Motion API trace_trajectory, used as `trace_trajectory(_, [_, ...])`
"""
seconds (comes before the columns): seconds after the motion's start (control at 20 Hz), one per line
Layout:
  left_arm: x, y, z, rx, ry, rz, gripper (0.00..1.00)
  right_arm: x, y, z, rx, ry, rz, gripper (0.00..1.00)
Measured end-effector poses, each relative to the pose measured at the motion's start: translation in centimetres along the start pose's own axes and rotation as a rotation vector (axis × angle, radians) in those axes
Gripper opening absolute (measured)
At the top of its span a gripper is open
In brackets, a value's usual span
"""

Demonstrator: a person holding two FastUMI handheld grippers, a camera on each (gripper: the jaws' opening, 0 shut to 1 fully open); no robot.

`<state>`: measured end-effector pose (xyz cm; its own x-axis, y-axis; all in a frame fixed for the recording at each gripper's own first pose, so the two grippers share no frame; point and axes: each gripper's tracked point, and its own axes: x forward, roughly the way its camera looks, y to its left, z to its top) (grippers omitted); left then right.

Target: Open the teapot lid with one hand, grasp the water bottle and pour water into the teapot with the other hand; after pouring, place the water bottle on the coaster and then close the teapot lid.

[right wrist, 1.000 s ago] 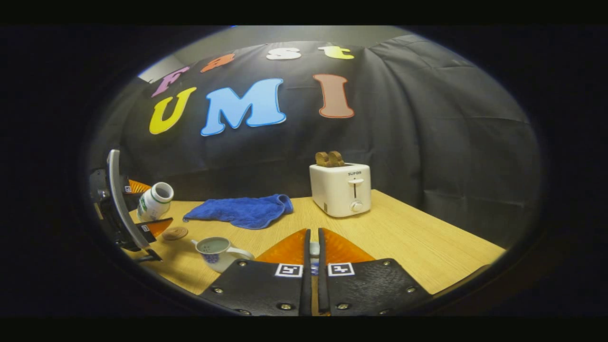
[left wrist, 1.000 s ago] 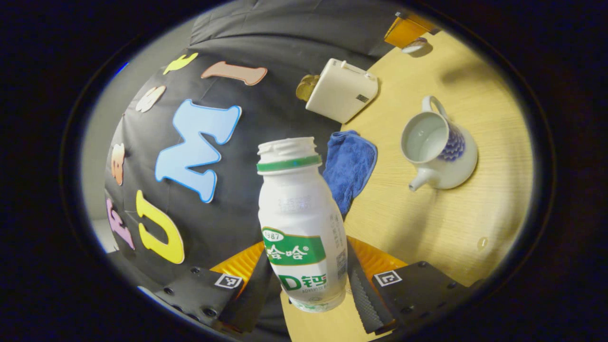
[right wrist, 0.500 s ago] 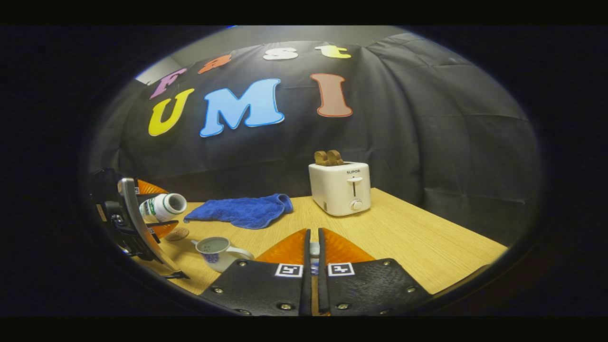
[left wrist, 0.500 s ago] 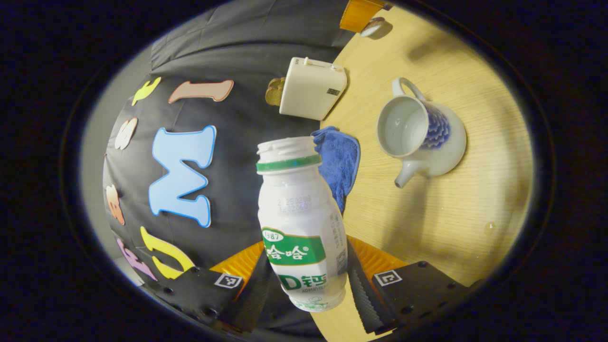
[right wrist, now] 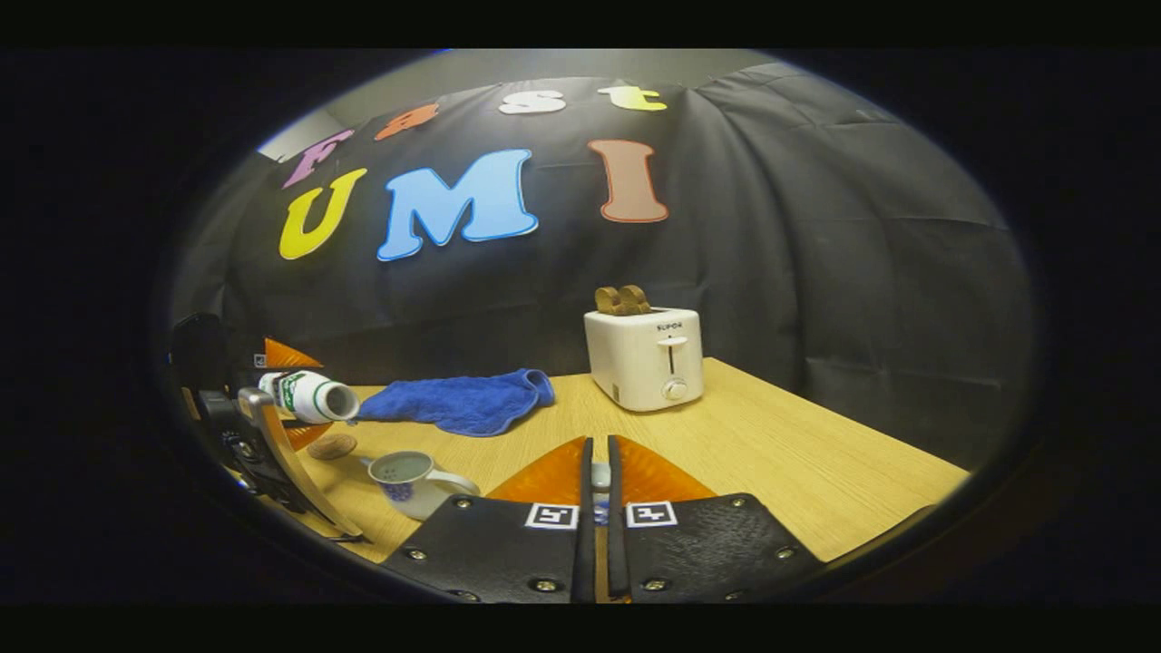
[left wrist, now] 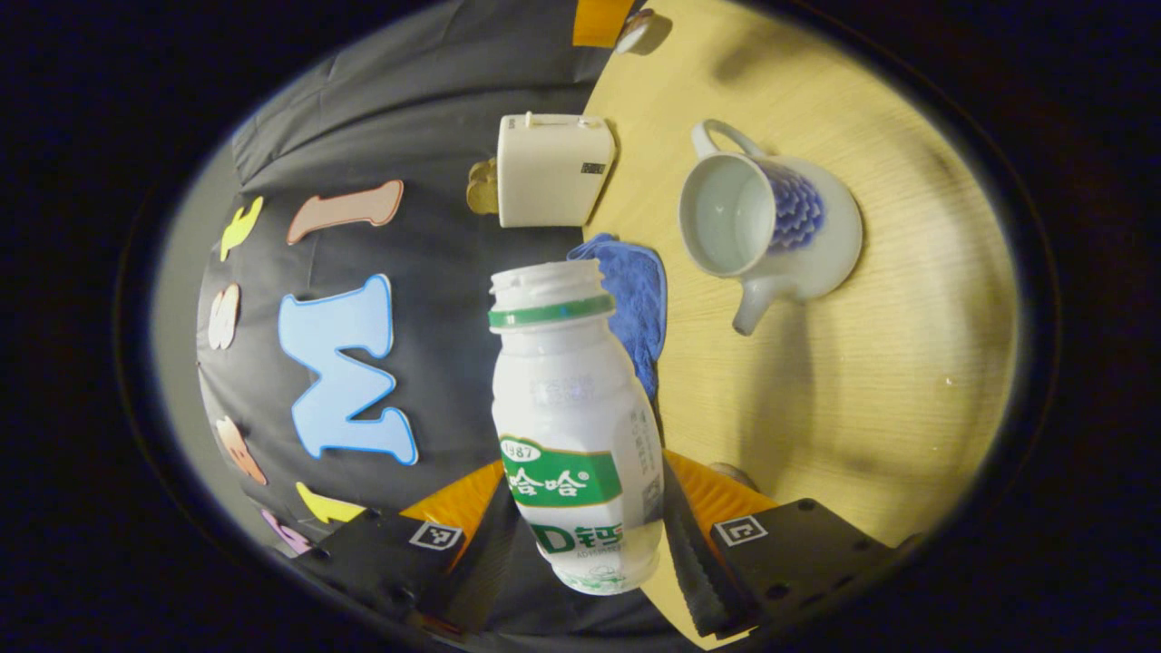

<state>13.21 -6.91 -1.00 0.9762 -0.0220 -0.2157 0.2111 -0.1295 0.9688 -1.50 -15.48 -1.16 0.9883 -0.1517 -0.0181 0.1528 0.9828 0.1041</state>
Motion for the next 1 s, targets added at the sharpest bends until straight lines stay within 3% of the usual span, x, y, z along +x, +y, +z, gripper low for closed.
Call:
trace_trajectory(0.6, [-0.2,0.9,0.2,0.099,0.010,0.024,0.92,0.0,-0.1,0.1,0.000,-0.001,-0.003,0.05])
trace_trajectory(0.65, [-0.2,1.0,0.2,0.105,0.010,0.026,0.86,0.0,-0.1,0.1,0.000,0.000,-0.003,0.05])
trace_trajectory(1.0, [0.0,1.3,0.1,0.158,0.020,0.047,0.86,0.0,0.1,-0.1,-0.003,0.006,0.003,0.05])
